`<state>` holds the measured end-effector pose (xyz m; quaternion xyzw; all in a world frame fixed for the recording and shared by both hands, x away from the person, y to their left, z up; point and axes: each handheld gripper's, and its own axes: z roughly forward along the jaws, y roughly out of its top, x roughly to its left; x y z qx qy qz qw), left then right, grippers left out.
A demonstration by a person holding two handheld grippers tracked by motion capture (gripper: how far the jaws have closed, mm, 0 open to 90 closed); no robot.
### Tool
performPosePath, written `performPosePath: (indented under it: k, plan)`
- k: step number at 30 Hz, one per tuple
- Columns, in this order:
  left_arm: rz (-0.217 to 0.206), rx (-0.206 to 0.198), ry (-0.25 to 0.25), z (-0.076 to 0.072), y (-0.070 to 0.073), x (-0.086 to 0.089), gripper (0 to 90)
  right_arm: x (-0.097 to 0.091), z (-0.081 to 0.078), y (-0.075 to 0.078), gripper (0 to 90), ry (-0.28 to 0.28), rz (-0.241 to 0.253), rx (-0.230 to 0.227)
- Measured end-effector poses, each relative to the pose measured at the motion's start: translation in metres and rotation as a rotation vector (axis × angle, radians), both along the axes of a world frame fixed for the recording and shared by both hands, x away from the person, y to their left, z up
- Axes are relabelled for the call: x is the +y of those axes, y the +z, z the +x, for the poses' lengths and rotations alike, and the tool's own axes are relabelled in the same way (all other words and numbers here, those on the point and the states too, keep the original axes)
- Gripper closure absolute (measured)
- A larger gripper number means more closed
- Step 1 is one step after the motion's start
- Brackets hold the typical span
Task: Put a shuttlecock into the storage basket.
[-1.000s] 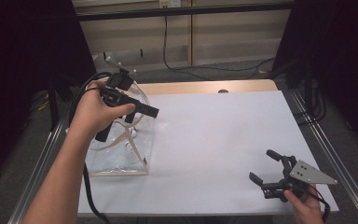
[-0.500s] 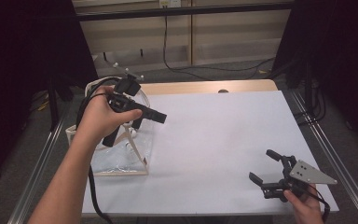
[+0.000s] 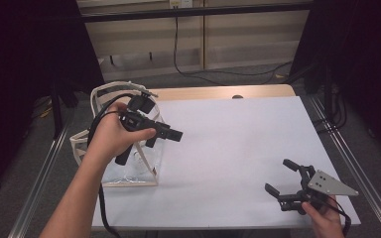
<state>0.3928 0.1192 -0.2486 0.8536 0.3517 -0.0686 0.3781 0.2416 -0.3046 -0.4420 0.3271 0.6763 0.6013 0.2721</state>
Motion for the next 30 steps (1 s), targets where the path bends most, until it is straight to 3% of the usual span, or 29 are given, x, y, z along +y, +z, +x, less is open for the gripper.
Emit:
performPosePath:
  k: [8, 18, 24, 30]
  plan:
    - [0.008, -0.016, -0.02, -0.004, -0.015, -0.001, 30.9, 0.001, 0.0, 0.0, 0.7, -0.004, 0.0, 0.003]
    - [-0.006, -0.034, -0.053, -0.013, -0.024, -0.006, 25.3, 0.001, 0.0, 0.0, 0.7, -0.003, -0.001, 0.003]
    - [0.009, -0.05, -0.072, -0.019, -0.03, -0.007, 20.0, 0.0, -0.001, 0.0, 0.7, -0.006, 0.003, 0.002]
    - [-0.021, -0.061, -0.097, -0.029, -0.039, -0.006, 15.7, 0.003, 0.0, 0.001, 0.7, 0.002, 0.0, -0.001]
